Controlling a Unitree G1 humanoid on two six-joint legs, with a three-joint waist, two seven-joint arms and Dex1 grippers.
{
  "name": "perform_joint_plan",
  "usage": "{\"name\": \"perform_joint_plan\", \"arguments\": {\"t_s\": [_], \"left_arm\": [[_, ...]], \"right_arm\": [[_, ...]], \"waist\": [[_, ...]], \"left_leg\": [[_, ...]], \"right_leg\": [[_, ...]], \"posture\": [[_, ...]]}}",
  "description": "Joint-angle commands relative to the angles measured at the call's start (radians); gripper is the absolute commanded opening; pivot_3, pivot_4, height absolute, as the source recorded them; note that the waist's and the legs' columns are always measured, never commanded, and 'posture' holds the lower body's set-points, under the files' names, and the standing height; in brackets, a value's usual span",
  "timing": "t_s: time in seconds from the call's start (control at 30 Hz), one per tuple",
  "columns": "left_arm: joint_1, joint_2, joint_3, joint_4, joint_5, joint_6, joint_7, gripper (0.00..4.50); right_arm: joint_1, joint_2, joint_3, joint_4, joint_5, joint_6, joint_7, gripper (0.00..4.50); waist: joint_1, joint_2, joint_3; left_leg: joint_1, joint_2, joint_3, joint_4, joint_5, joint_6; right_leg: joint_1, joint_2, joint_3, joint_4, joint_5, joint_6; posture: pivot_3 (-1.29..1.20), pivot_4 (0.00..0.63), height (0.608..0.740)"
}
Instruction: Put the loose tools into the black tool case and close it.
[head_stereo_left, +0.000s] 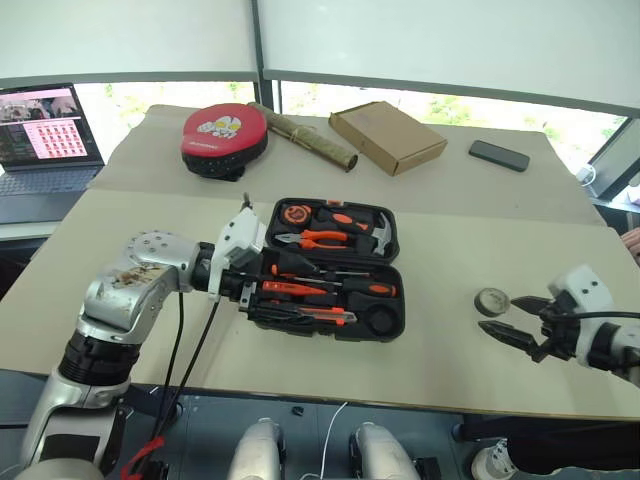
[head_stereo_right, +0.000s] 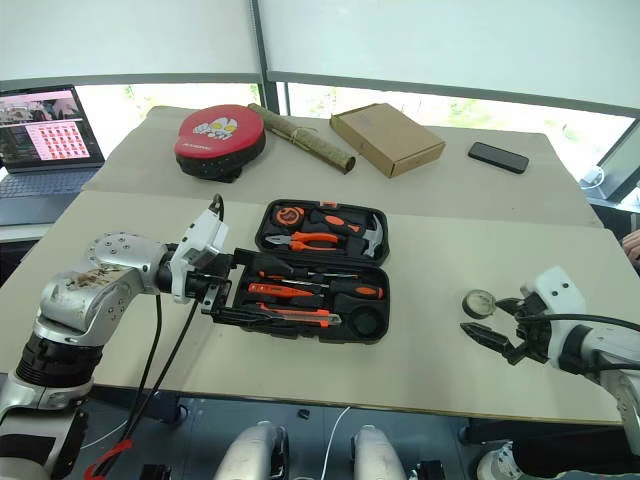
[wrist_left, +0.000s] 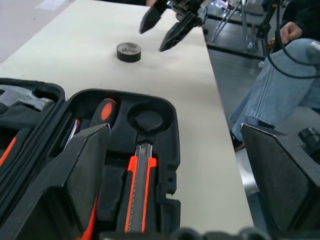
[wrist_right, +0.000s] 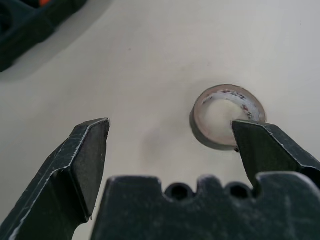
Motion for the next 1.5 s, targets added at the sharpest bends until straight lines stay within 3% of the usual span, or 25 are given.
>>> {"name": "perform_joint_plan", "arguments": {"t_s": [0.03, 0.17, 0.5, 0.7, 0.77, 0.87, 1.13, 1.33, 1.5], "left_arm": [[-0.007, 0.008, 0.008, -0.034, -0.008, -0.021, 0.011, 4.47], [-0.01, 0.01, 0.004, -0.019, 0.002, -0.039, 0.015, 4.5], [-0.012, 0.02, -0.012, 0.005, 0.012, -0.073, 0.004, 4.5], [0.017, 0.048, -0.031, -0.014, 0.023, -0.09, -0.015, 4.5], [0.034, 0.061, -0.038, -0.021, 0.027, -0.099, -0.024, 4.5], [0.049, 0.069, -0.046, -0.024, 0.036, -0.117, -0.028, 4.5], [0.063, 0.077, -0.048, -0.015, 0.046, -0.141, -0.028, 4.5], [0.066, 0.077, -0.05, -0.018, 0.047, -0.144, -0.018, 4.5], [0.06, 0.073, -0.05, -0.021, 0.046, -0.137, -0.006, 4.5]], "right_arm": [[-0.06, 0.009, 0.064, 0.056, -0.06, -0.04, -0.012, 4.5], [-0.129, 0.034, 0.136, 0.149, -0.121, -0.063, -0.031, 3.51], [-0.153, 0.058, 0.149, 0.168, -0.149, -0.108, -0.021, 0.04], [-0.165, 0.058, 0.131, -0.174, 0.048, 0.014, 0.087, 0.04], [-0.176, 0.047, 0.175, -0.326, 0.122, 0.046, 0.137, 0.04], [-0.22, 0.047, 0.287, -0.437, 0.102, 0.05, 0.147, 0.04], [-0.325, 0.061, 0.541, -0.371, -0.118, -0.019, 0.104, 0.04], [-0.347, 0.067, 0.621, -0.29, -0.22, -0.074, 0.12, 0.04], [-0.353, 0.059, 0.609, -0.311, -0.209, -0.045, 0.153, 1.76]], "waist": [[0.002, 0.0, 0.0], [0.0, 0.0, 0.0], [-0.004, 0.0, 0.0], [-0.01, 0.001, 0.001], [-0.011, 0.001, 0.001], [-0.009, 0.001, 0.001], [0.002, -0.001, 0.002], [0.002, -0.001, 0.002], [0.004, -0.001, 0.002]], "left_leg": [[0.0, 0.0, 0.0, 0.0, 0.0, 0.0], [0.0, 0.0, 0.0, 0.0, 0.0, 0.0], [0.001, 0.0, 0.0, 0.0, 0.0, 0.0], [0.001, 0.001, 0.001, -0.001, 0.0, 0.0], [0.001, 0.002, 0.0, -0.002, 0.0, 0.0], [0.002, 0.002, 0.0, -0.004, 0.0, 0.0], [0.001, 0.0, 0.002, -0.003, 0.0, 0.0], [-0.002, 0.001, 0.002, -0.004, 0.0, 0.0], [-0.006, 0.001, 0.003, -0.003, 0.0, 0.0]], "right_leg": [[0.0, 0.0, 0.0, 0.0, 0.0, 0.0], [0.0, 0.0, 0.0, 0.0, 0.0, 0.0], [0.001, 0.0, 0.0, 0.0, 0.0, 0.0], [0.0, 0.0, 0.0, 0.001, 0.0, 0.0], [0.0, 0.002, 0.0, 0.001, 0.0, 0.0], [0.0, 0.002, 0.0, 0.0, 0.0, -0.001], [-0.002, -0.001, 0.0, -0.001, 0.0, -0.001], [-0.006, 0.0, 0.0, 0.001, -0.001, -0.001], [-0.01, 0.0, 0.0, 0.002, -0.001, -0.001]], "posture": [[0.0, 0.15, 0.74], [0.0, 0.15, 0.74], [0.0, 0.15, 0.74], [0.0, 0.15, 0.74], [0.0, 0.15, 0.74], [0.0, 0.15, 0.74], [0.0, 0.15, 0.74], [0.0, 0.15, 0.74], [0.0, 0.15, 0.74]]}}
